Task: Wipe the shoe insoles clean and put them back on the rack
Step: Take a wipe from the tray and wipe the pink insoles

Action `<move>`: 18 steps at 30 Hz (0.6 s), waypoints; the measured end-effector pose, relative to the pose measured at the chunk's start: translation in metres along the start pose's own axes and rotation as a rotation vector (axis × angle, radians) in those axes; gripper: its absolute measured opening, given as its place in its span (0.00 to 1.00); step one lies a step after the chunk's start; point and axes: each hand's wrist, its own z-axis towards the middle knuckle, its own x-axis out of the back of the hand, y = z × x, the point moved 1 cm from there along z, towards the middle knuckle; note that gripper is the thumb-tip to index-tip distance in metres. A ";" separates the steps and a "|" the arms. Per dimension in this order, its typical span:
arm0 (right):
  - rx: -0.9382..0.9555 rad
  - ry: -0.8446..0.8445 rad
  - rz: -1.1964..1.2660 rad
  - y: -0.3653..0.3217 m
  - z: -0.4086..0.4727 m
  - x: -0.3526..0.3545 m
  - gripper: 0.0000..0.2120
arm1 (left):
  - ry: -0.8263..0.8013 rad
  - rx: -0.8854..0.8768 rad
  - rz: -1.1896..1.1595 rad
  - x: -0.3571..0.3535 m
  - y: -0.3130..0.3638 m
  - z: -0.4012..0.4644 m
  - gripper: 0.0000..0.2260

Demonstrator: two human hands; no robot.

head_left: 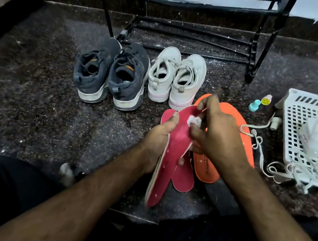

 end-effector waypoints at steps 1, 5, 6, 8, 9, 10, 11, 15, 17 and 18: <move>0.024 -0.068 0.042 -0.006 -0.005 -0.005 0.19 | 0.012 0.002 -0.029 -0.001 0.001 0.000 0.27; 0.034 -0.169 0.121 -0.007 -0.013 -0.015 0.18 | -0.033 -0.019 -0.039 0.000 -0.002 0.004 0.28; 0.025 -0.091 0.102 -0.001 -0.008 -0.010 0.18 | -0.045 -0.011 -0.029 0.000 -0.003 0.003 0.27; -0.023 0.058 0.044 0.010 0.002 0.001 0.18 | -0.085 0.019 0.026 0.000 -0.002 0.001 0.28; -0.038 0.100 0.049 0.011 0.004 0.004 0.18 | -0.100 0.025 0.049 0.000 -0.003 0.000 0.29; -0.034 0.105 0.082 0.008 0.003 0.004 0.17 | -0.099 0.025 0.047 0.000 -0.003 0.000 0.29; -0.010 0.069 0.124 0.002 0.001 0.001 0.17 | -0.084 0.020 0.019 0.000 -0.001 -0.001 0.29; 0.093 -0.141 0.152 -0.012 -0.012 -0.013 0.18 | -0.075 -0.003 -0.076 0.000 0.002 0.001 0.24; 0.067 -0.049 0.113 -0.001 -0.004 -0.006 0.17 | -0.110 0.010 -0.024 -0.002 0.001 -0.001 0.26; 0.041 0.019 0.069 0.005 0.001 0.000 0.16 | -0.129 0.030 0.009 -0.002 0.000 -0.002 0.28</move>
